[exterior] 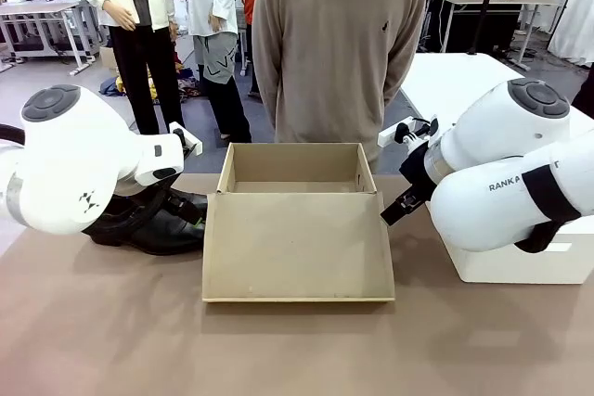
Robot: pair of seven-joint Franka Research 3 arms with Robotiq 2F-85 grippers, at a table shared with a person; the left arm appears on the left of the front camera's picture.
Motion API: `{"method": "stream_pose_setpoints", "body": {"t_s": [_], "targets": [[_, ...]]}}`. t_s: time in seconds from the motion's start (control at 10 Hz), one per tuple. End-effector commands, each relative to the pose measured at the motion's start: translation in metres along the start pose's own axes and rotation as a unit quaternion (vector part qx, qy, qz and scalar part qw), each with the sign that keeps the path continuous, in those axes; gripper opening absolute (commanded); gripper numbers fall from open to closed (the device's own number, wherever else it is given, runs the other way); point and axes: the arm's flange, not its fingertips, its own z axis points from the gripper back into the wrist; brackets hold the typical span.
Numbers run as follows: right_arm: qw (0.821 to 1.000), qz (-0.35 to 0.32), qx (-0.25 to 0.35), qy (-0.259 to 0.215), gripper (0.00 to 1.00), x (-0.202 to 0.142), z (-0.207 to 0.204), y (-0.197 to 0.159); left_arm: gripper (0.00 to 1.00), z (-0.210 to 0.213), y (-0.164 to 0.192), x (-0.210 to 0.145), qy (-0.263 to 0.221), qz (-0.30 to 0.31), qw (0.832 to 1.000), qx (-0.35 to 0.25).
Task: Pack the shoes into the box.
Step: Place one shoe of the Shoes into the Shoes Box.
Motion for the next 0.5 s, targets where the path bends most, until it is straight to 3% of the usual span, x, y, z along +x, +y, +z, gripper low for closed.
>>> {"method": "stream_pose_setpoints", "body": {"t_s": [0.0, 0.4], "targets": [[1.0, 0.0, 0.0, 0.0, 1.0, 0.0, 0.0, -0.0001, 1.0, 0.0, 0.0004, -0.0001, 0.0, 0.0, 1.0, 0.0], [1.0, 0.0, 0.0, 0.0, 1.0, 0.0, 0.0, -0.0001, 1.0, 0.0, 0.0004, -0.0001, 0.0, 0.0, 1.0, 0.0]]}}
